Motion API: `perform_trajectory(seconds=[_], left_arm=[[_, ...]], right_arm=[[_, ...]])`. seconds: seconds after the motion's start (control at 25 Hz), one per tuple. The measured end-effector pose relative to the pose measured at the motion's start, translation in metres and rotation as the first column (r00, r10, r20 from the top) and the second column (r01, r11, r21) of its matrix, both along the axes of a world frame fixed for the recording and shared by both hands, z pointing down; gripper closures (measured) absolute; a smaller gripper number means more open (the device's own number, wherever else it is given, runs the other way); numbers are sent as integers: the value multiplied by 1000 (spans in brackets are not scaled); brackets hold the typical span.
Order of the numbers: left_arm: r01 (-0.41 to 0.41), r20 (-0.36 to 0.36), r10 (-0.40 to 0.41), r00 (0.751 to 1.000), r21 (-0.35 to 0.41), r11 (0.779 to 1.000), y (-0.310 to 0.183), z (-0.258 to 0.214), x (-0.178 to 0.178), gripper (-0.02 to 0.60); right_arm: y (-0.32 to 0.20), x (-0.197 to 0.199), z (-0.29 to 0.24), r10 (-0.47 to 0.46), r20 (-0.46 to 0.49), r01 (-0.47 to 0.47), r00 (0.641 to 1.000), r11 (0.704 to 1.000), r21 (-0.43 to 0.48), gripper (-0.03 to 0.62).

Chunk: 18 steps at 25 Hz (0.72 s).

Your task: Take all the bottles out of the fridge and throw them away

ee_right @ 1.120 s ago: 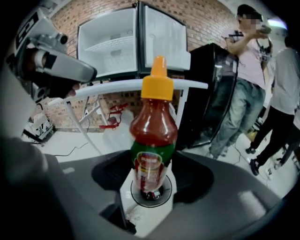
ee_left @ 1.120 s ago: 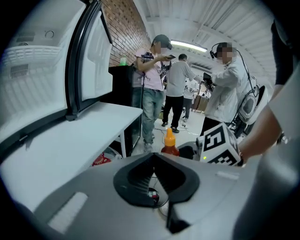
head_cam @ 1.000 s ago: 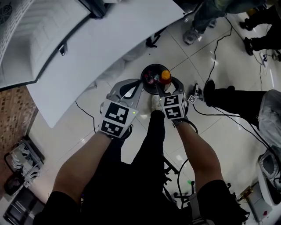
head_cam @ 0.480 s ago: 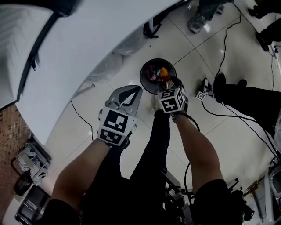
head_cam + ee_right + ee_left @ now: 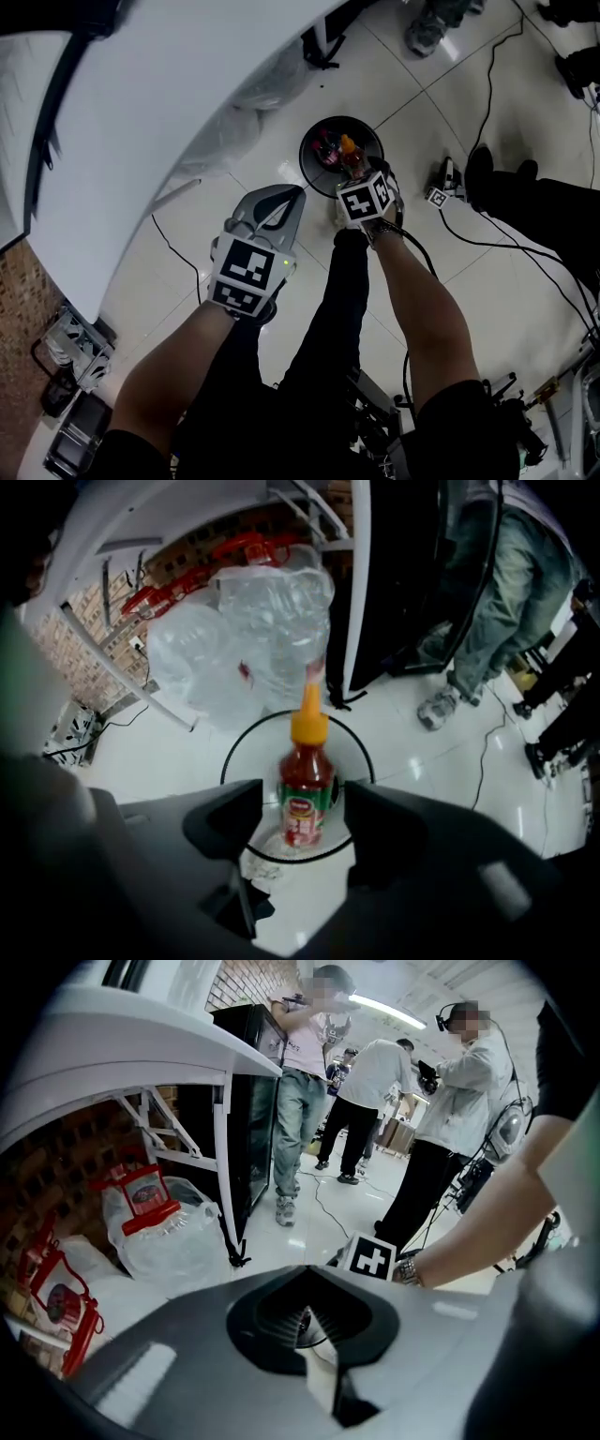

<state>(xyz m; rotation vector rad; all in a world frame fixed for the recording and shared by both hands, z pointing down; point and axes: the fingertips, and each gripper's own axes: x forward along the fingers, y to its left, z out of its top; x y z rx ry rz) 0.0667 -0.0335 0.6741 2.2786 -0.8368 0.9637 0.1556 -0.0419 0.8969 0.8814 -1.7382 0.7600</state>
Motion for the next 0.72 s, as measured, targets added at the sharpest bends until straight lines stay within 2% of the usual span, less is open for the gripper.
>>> perform_trajectory(seconds=[0.32, 0.48, 0.72], left_arm=[[29, -16, -28, 999, 16, 999, 0, -21, -1, 578], [46, -19, -46, 999, 16, 999, 11, -47, -8, 578], [116, -43, -114, 993, 59, 991, 15, -91, -19, 578]], right_arm=[[0, 8, -32, 12, 13, -12, 1000, 1000, 26, 318], [14, 2, -66, 6, 36, -7, 999, 1000, 26, 318], [16, 0, -127, -38, 50, 34, 998, 997, 68, 318]])
